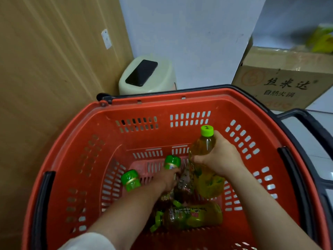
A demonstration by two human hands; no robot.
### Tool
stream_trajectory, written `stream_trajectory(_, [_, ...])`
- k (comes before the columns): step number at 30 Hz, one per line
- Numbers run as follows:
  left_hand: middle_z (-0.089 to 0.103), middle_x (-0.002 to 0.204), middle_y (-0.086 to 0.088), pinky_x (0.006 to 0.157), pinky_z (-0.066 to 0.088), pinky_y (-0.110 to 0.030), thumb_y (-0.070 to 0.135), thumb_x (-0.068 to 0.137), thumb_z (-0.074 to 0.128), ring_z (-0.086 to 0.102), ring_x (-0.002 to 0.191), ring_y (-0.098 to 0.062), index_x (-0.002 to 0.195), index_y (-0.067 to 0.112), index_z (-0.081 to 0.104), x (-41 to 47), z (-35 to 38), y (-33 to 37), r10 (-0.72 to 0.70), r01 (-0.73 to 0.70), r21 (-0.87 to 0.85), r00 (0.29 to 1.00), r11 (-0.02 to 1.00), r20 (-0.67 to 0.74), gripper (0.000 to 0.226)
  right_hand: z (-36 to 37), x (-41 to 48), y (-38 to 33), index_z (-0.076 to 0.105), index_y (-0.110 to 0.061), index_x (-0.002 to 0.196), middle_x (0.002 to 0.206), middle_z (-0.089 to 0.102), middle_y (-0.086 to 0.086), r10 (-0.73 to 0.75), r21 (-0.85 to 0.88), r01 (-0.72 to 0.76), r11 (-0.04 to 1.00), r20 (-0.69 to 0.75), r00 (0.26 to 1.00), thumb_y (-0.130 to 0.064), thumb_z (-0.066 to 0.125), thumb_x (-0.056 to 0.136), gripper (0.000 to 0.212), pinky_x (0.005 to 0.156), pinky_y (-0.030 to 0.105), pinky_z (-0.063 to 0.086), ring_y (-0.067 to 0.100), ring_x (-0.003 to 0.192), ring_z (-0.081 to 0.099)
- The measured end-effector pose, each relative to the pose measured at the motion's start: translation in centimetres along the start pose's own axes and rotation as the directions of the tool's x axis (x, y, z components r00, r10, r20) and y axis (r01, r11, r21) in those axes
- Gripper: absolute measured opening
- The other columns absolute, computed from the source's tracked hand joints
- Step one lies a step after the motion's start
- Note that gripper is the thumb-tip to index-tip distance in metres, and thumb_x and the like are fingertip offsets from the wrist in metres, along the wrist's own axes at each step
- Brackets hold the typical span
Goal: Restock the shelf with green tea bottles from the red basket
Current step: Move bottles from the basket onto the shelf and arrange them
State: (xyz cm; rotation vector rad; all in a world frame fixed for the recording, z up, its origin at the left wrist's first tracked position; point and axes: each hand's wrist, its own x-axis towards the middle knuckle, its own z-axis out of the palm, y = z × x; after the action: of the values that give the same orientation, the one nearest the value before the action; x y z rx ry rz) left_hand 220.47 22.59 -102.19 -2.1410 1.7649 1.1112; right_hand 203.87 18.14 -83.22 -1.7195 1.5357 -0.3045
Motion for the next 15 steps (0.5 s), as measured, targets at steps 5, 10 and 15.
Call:
stream_trajectory(5, [0.053,0.123,-0.017,0.085,0.046,-0.032,0.025,0.083,0.062,0.056,0.105,-0.034,0.134,0.040,0.038,-3.1,-2.9,0.1,0.079,-0.094,-0.083,0.983,0.992,-0.165,0.058,0.1,0.2,0.1,0.042,-0.036,0.104,0.084,0.054,-0.017,-0.042,0.002,0.042,0.999,0.020,0.999,-0.032,0.085,0.061,0.062,0.073,0.032,0.053,0.012,0.082,0.058])
stream_trajectory(10, [0.063,0.101,-0.006,0.057,0.049,-0.031,0.015,0.075,0.072,0.064,0.072,-0.026,0.138,0.060,0.011,-11.8,-9.5,1.7,0.110,-0.210,-0.275,0.935,0.938,-0.337,0.099,0.1,-1.0,-0.8,0.037,-0.030,0.128,0.102,0.063,-0.006,-0.099,-0.010,0.100,0.995,0.062,0.993,-0.032,0.086,0.058,0.085,0.079,0.030,0.053,0.017,0.091,0.062])
stream_trajectory(15, [0.068,0.094,0.015,0.064,0.046,-0.014,0.007,0.061,0.079,0.066,0.079,-0.002,0.129,0.044,0.037,-22.8,-14.5,2.0,-0.092,-0.288,-0.580,0.839,0.762,-0.537,0.089,-0.9,-3.8,-4.0,0.035,-0.030,0.135,0.110,0.068,0.001,-0.194,-0.046,0.197,0.979,0.060,0.979,-0.039,0.085,0.051,0.098,0.085,0.035,0.053,0.023,0.098,0.065])
